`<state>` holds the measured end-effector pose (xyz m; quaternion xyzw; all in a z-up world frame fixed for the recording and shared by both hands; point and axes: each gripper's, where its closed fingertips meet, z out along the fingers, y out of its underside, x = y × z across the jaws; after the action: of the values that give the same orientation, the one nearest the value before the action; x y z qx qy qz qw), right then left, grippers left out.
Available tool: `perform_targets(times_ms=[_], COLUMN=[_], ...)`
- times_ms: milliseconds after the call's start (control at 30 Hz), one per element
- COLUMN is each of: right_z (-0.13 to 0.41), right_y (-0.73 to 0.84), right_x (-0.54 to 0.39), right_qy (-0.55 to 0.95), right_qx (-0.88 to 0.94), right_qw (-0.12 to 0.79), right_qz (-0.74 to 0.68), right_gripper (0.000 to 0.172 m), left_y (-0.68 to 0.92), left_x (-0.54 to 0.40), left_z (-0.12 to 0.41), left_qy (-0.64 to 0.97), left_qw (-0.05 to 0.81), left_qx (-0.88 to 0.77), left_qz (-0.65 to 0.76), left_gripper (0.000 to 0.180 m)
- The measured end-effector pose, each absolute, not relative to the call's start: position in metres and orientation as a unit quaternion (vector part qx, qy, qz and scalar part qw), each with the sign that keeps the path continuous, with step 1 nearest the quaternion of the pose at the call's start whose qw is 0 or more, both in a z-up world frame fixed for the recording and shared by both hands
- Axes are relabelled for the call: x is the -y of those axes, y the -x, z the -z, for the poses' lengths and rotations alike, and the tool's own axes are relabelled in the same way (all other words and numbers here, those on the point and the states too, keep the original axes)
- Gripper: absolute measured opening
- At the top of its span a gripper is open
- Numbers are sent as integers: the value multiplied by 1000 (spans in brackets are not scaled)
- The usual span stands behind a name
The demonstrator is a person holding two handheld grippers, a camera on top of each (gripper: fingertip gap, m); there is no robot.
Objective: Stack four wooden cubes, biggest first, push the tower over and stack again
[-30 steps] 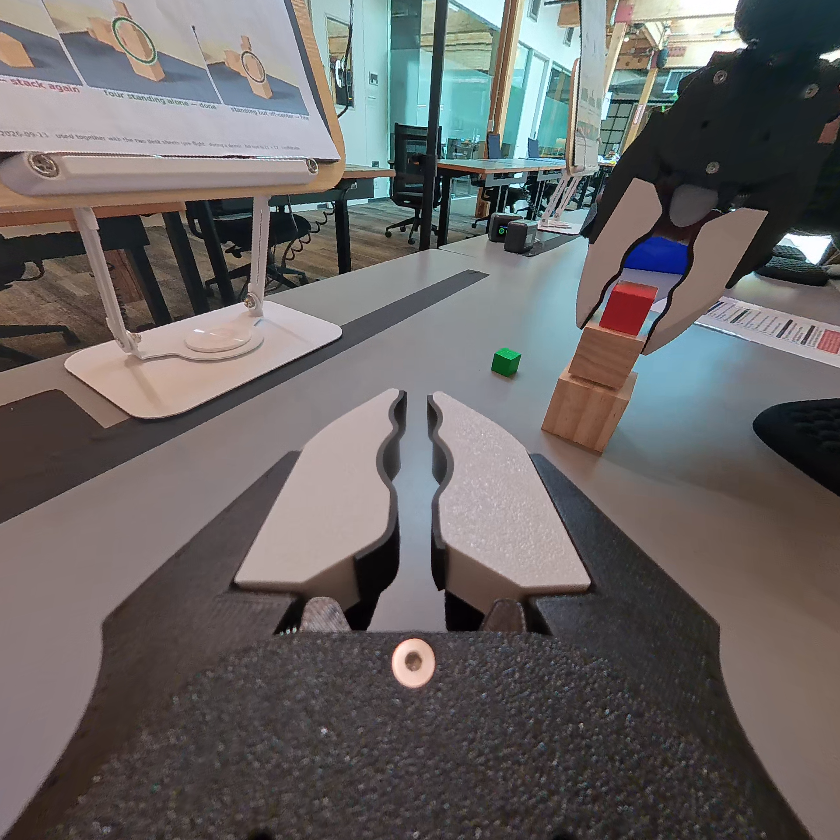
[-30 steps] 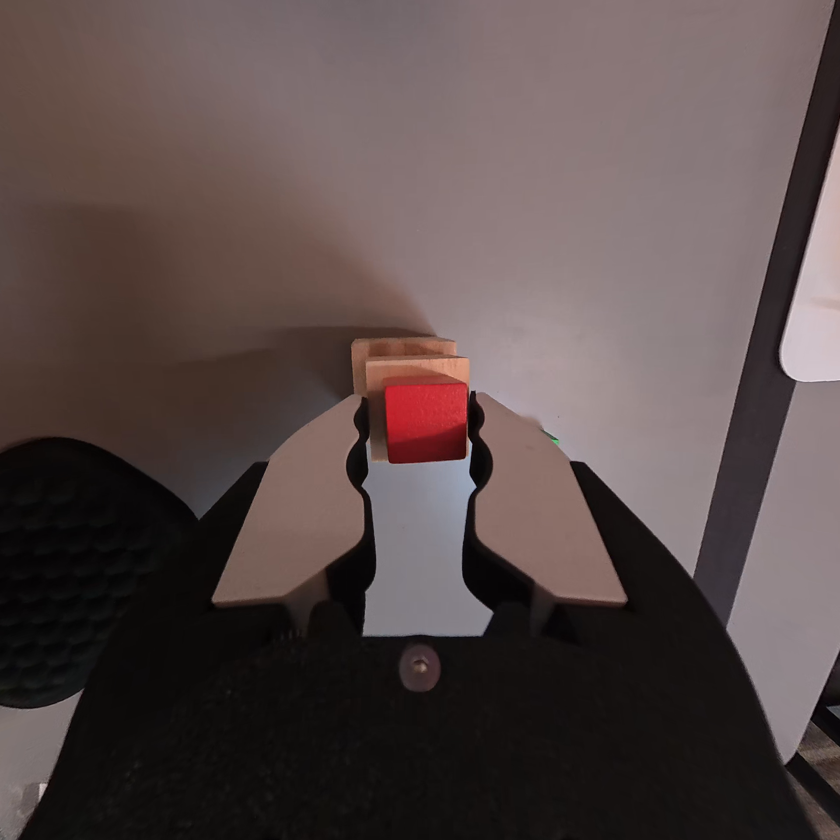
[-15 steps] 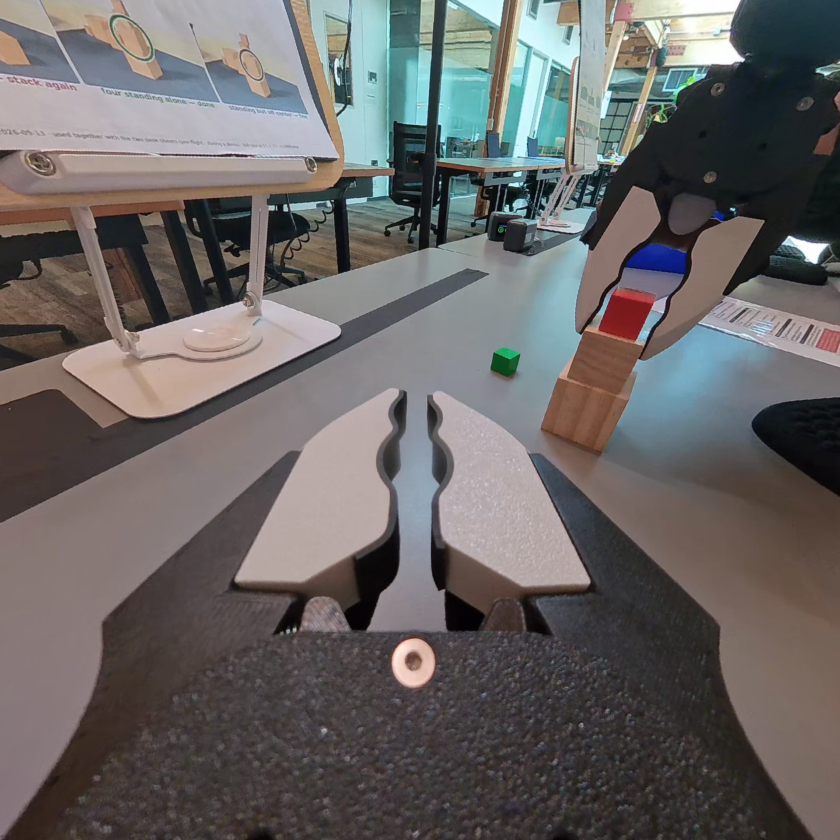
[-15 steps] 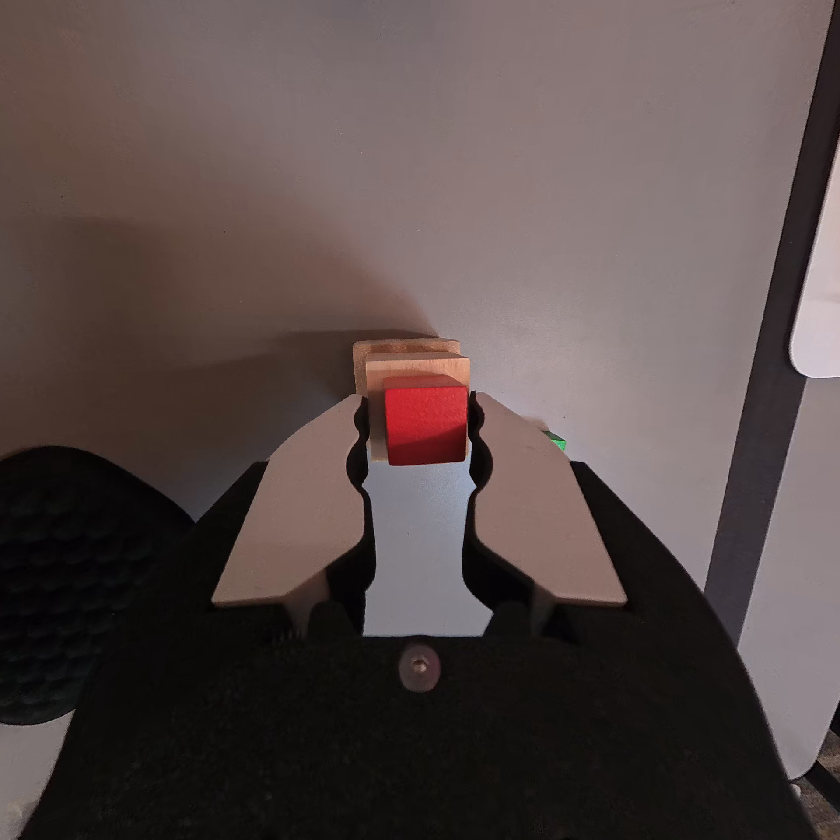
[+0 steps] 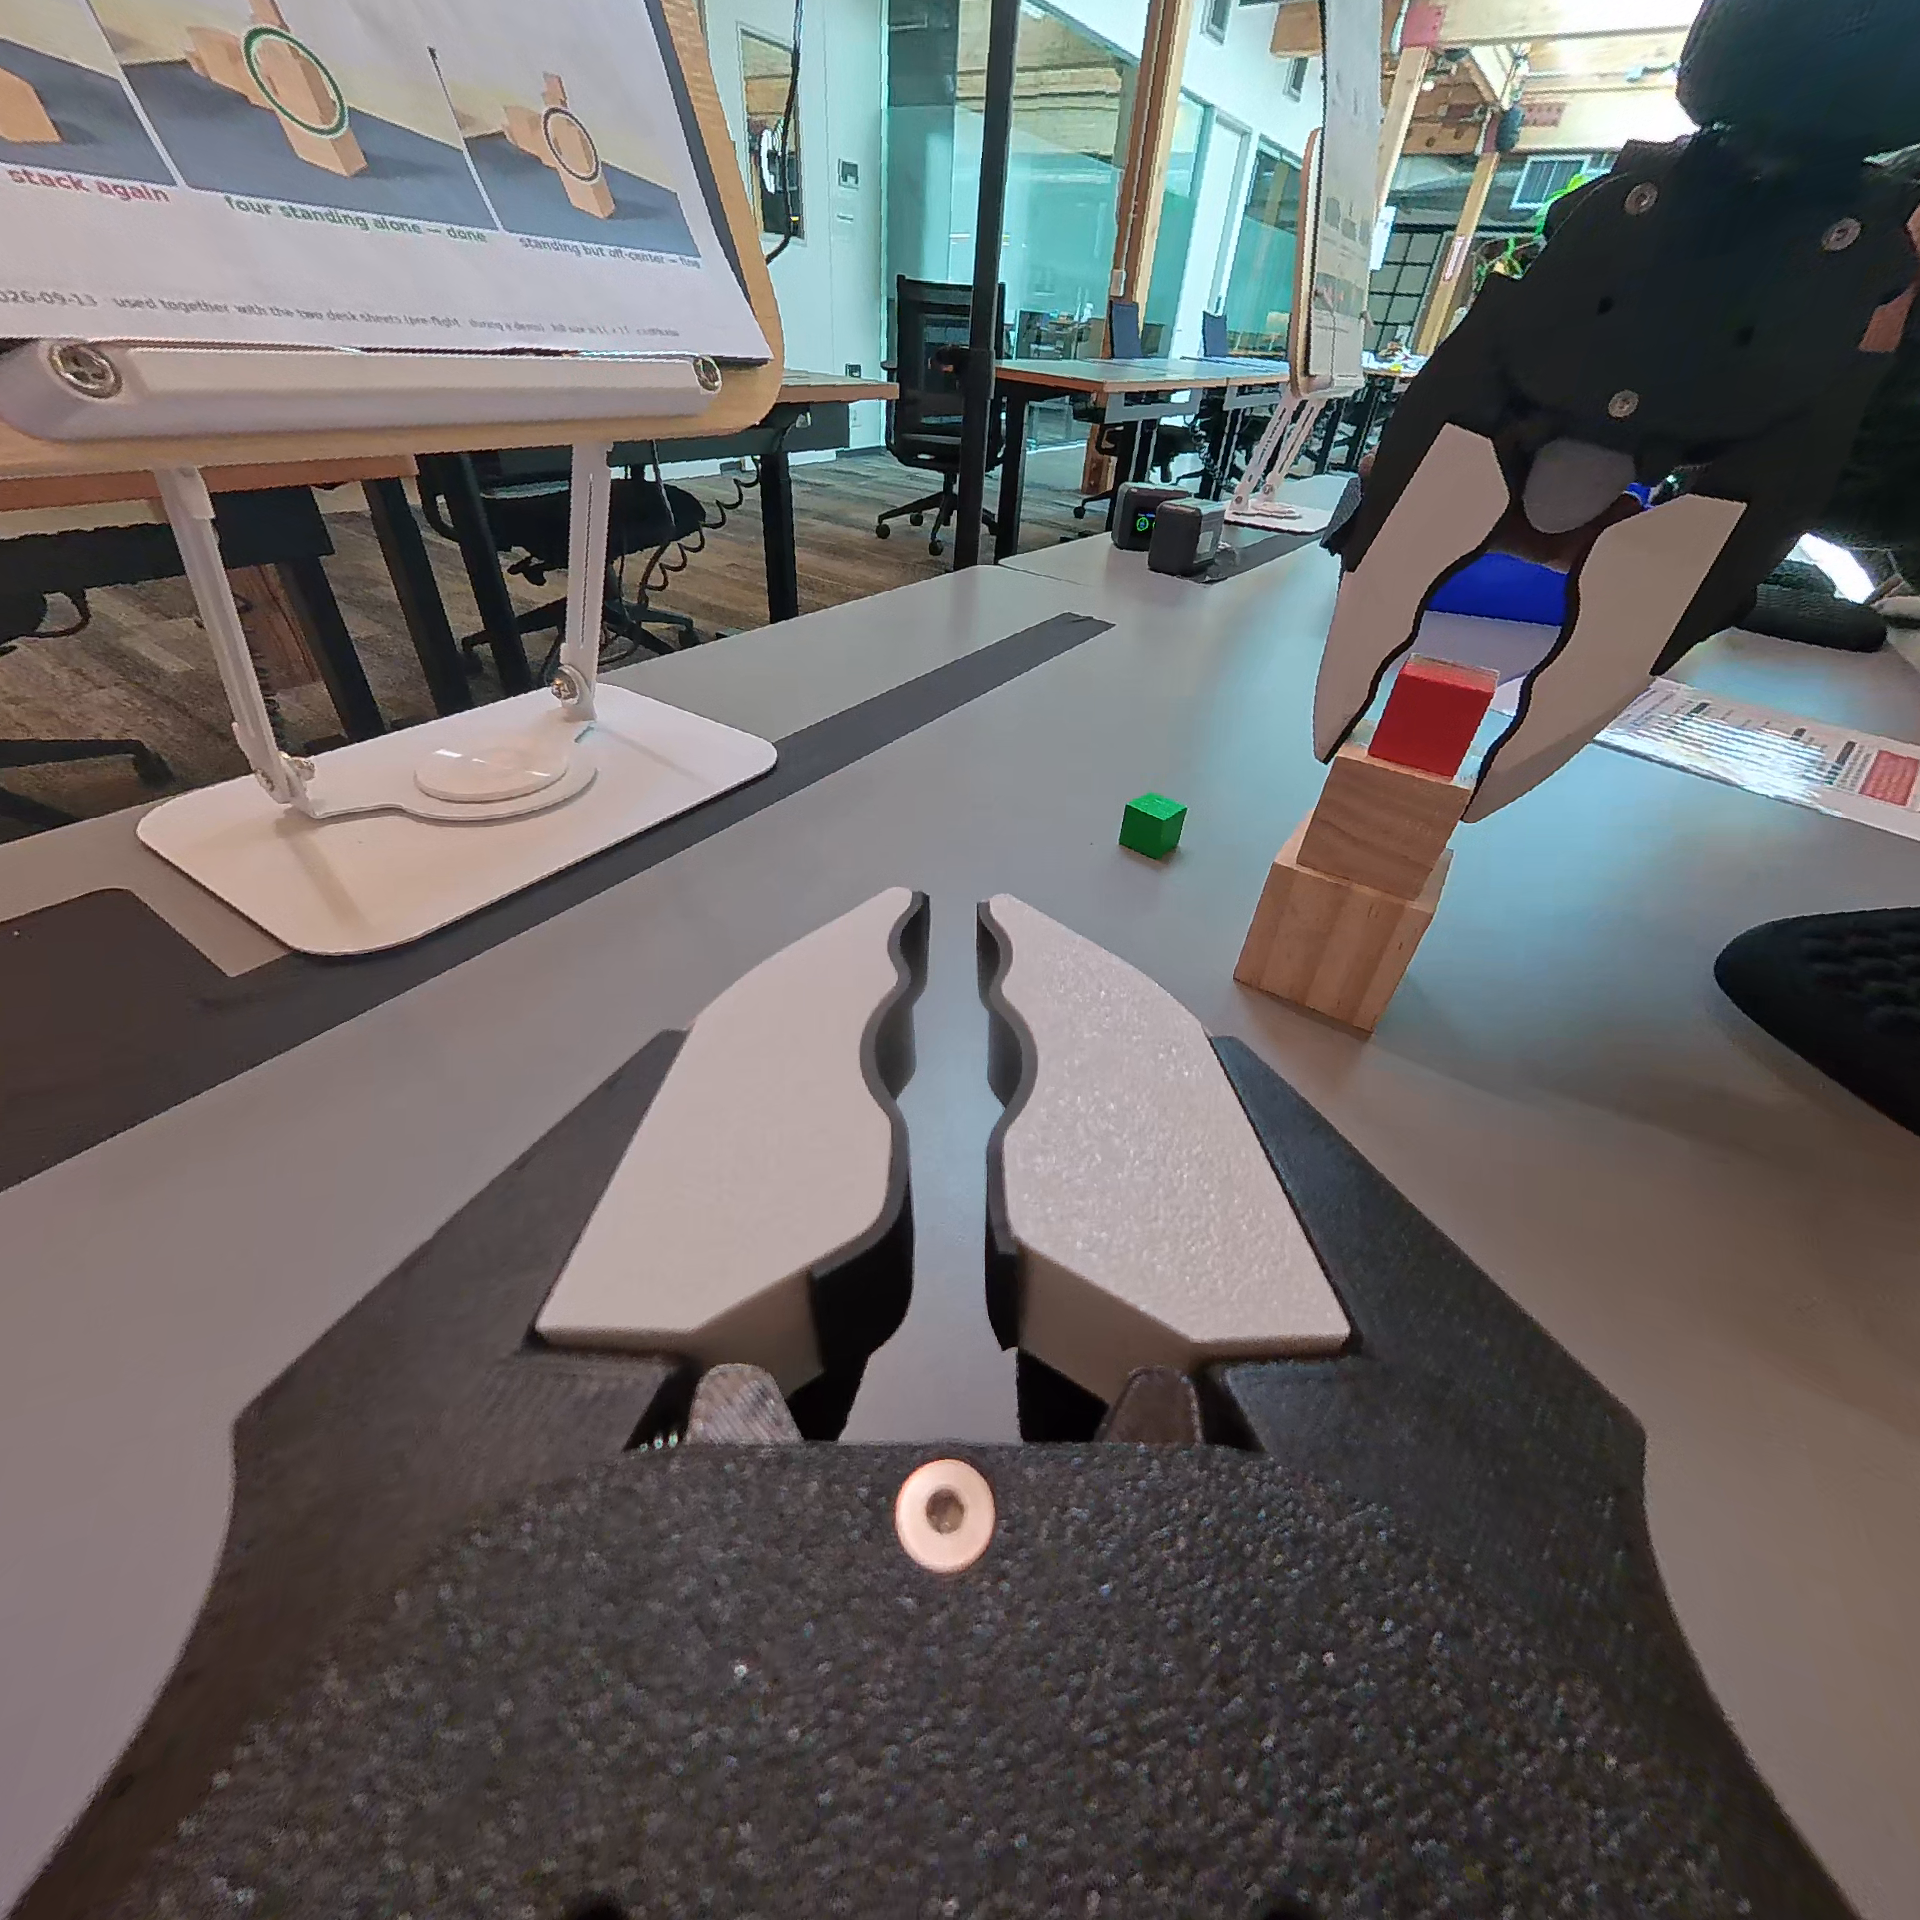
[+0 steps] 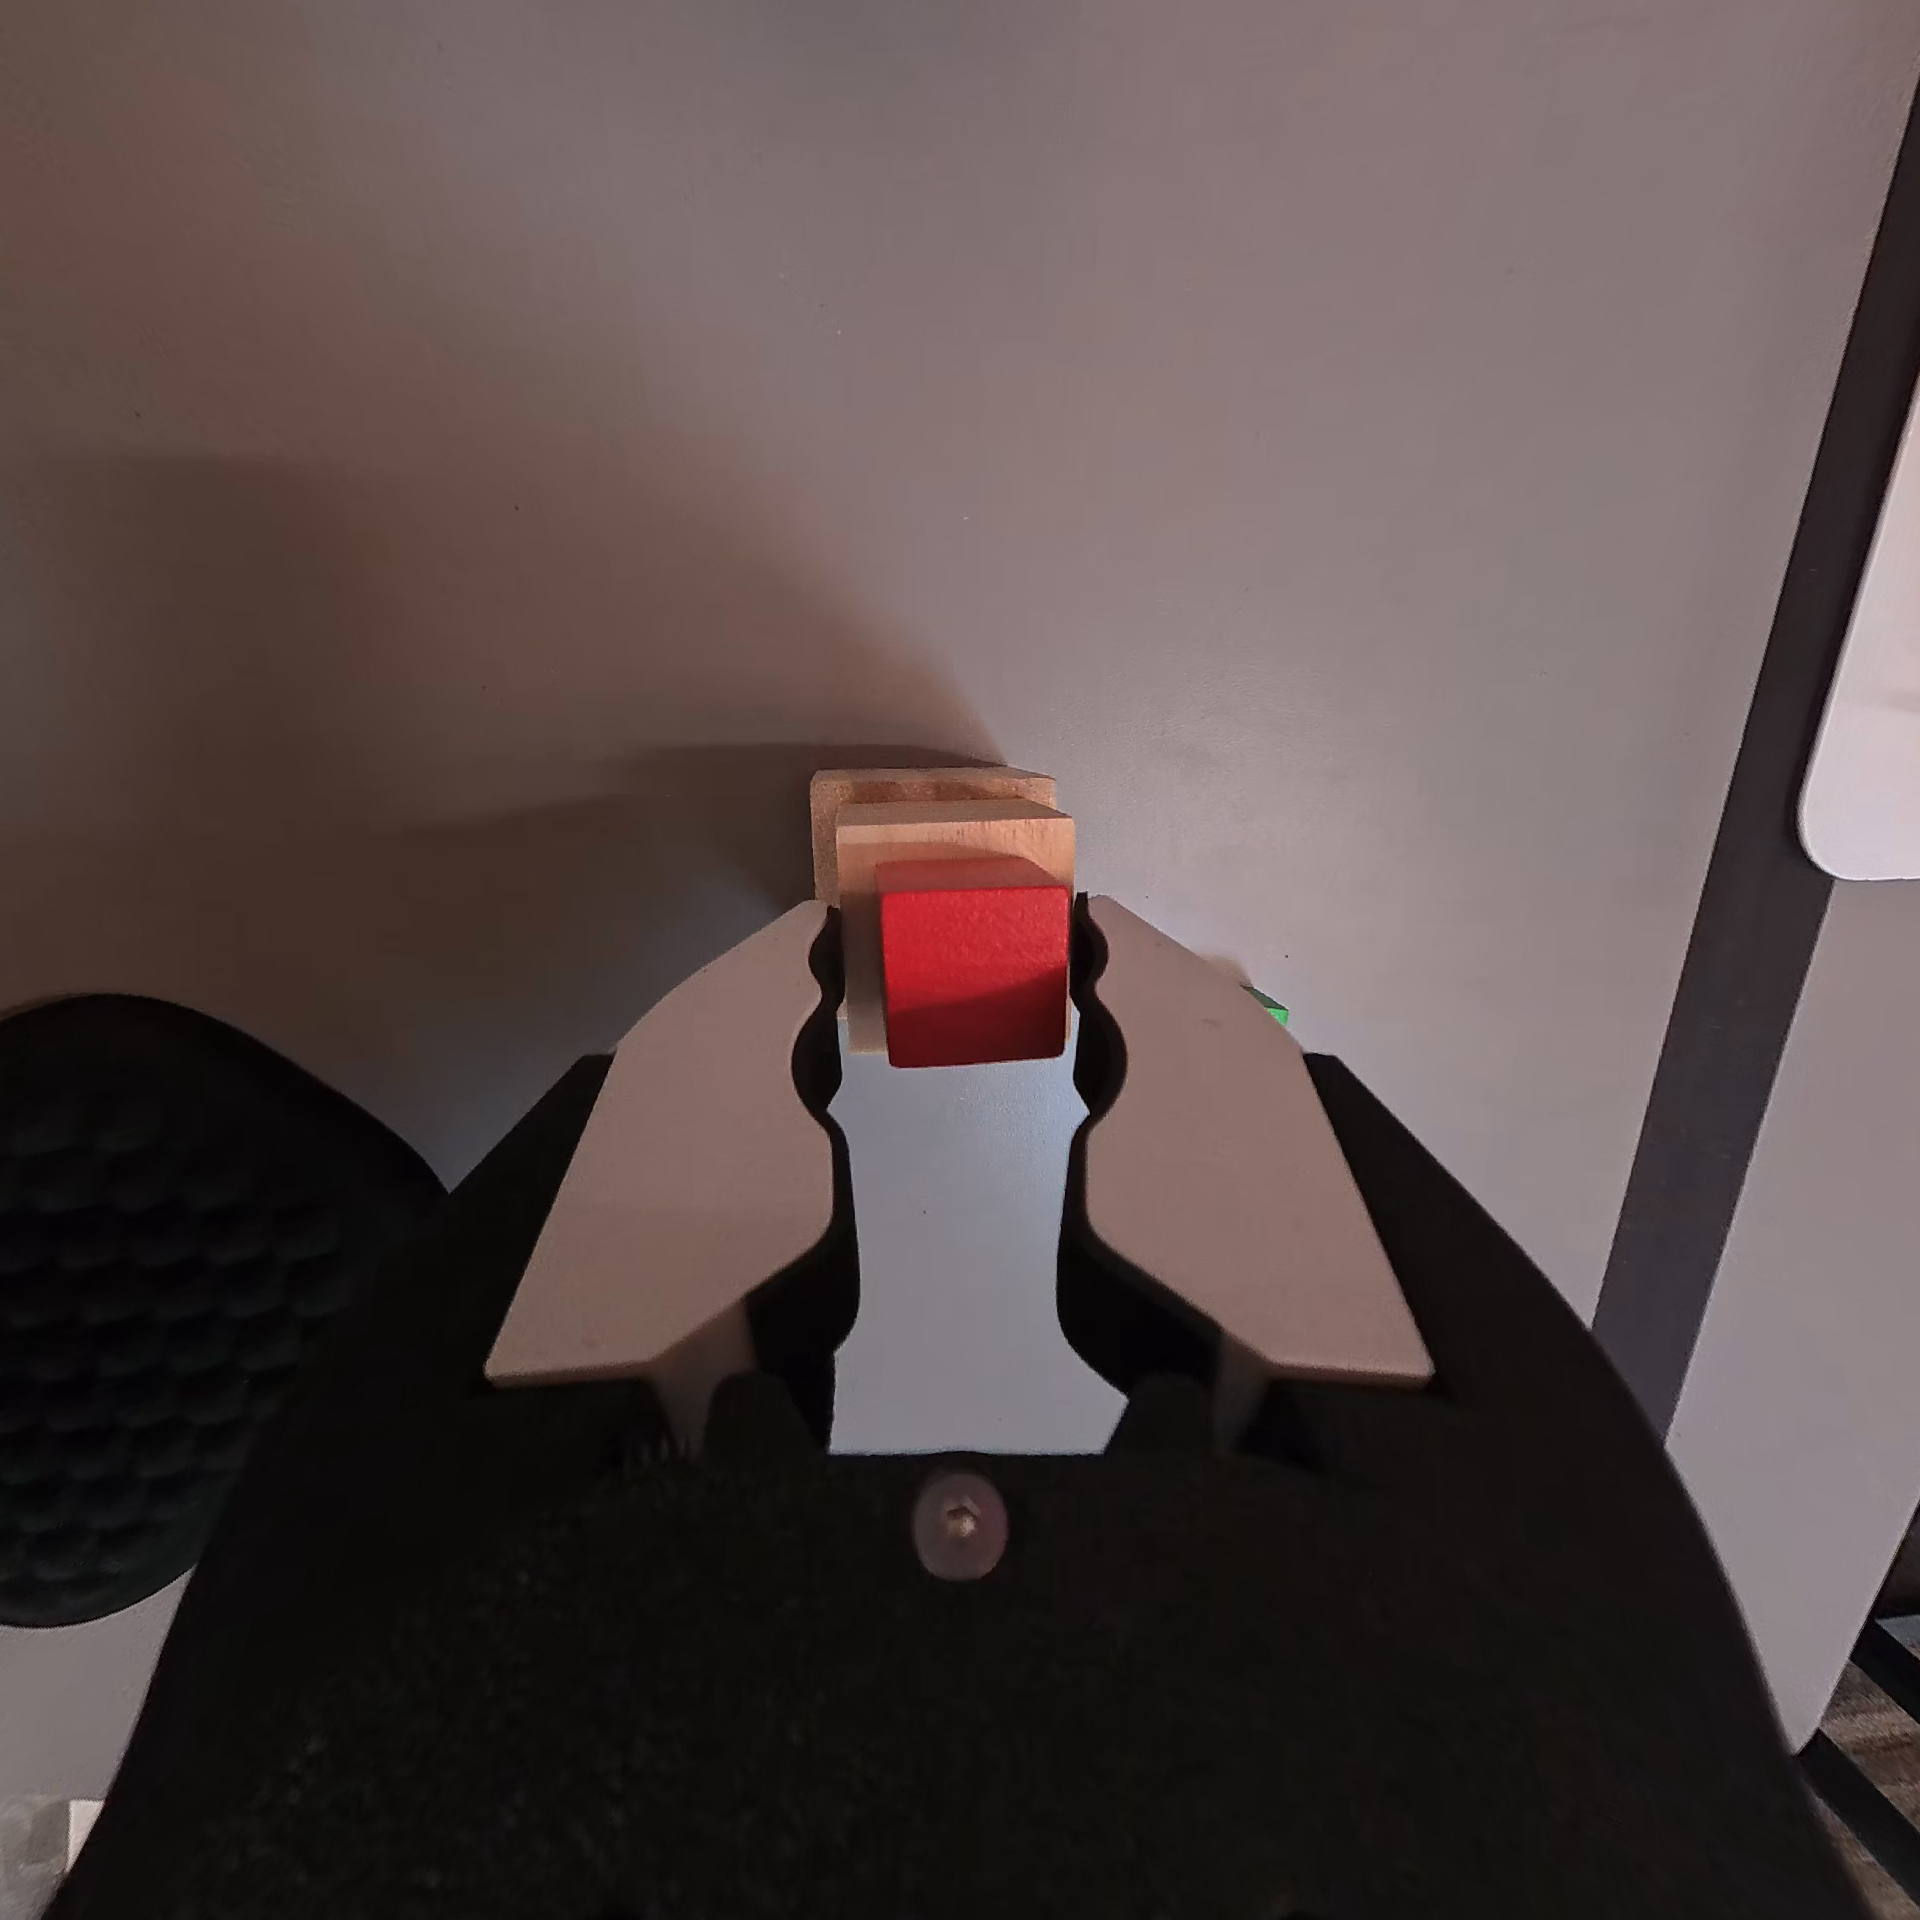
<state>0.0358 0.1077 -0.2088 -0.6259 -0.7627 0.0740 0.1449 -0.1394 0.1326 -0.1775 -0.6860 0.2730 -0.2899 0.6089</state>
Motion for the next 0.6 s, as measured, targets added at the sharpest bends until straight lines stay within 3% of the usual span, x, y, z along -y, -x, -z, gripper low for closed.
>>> perform_targets(times_ms=[167,333,500,600], right_z=[209,192,143,116], right_y=[-35,-29,-14,-17], right_x=[-108,-108,-108,-121], right_qy=[626,643,643,640], right_qx=[762,737,682,628], right_qw=[146,174,289,383], right_qz=[-74,-114,-197,-221], right_gripper=[43,64,67,59], left_y=[139,139,139,139], left_x=[-133,-132,-133,-133], left_z=[177,177,178,180], left_qy=[686,685,686,689], left_qw=[609,610,609,606], left_qx=[-273,-274,-273,-274], left_qz=[290,291,290,288], left_gripper=[8,8,8,8])
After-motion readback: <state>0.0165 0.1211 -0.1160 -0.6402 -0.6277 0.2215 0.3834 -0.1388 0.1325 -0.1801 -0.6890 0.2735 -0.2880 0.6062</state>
